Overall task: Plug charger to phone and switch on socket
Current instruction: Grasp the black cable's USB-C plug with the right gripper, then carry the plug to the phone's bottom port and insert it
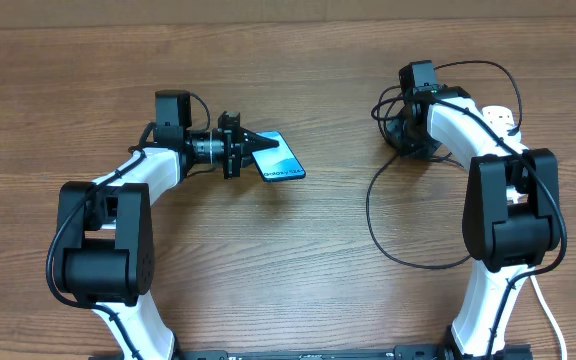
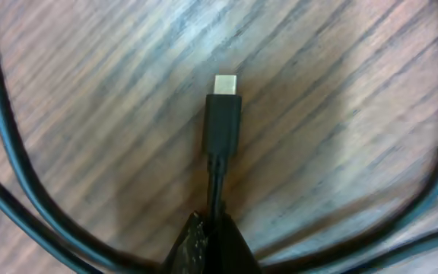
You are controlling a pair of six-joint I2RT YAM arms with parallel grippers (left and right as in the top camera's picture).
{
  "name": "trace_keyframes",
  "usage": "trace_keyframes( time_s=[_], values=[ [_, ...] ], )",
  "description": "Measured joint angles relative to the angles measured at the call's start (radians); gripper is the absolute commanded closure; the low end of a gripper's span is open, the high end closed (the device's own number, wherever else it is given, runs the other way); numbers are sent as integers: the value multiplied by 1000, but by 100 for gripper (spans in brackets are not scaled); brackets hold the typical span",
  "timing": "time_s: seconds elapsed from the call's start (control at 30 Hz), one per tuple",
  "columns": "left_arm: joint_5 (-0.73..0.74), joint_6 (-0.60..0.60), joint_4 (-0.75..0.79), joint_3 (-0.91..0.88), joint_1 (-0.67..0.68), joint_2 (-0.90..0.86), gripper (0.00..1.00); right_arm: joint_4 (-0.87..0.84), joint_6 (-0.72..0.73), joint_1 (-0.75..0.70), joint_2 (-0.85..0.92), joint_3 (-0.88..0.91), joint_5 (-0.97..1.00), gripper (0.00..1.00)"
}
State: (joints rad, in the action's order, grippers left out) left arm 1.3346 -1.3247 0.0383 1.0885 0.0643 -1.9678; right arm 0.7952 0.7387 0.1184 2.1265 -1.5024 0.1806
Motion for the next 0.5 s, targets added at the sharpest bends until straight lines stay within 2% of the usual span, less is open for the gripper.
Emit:
trace_keyframes(
  time_s=[0.2, 0.27, 0.33, 0.5],
  values=[
    [50, -41, 275, -2, 0, 0, 96, 133, -108, 0, -38, -82, -39, 96],
    [74, -79, 367, -2, -3, 0, 96, 140, -159, 0, -115, -89, -97, 96],
    [99, -127, 444, -2, -9, 0, 96, 172, -228, 0, -264, -97, -193, 96],
    [126, -173, 461, -2, -15, 0, 96, 309, -322, 0, -523, -137, -330, 96]
  ],
)
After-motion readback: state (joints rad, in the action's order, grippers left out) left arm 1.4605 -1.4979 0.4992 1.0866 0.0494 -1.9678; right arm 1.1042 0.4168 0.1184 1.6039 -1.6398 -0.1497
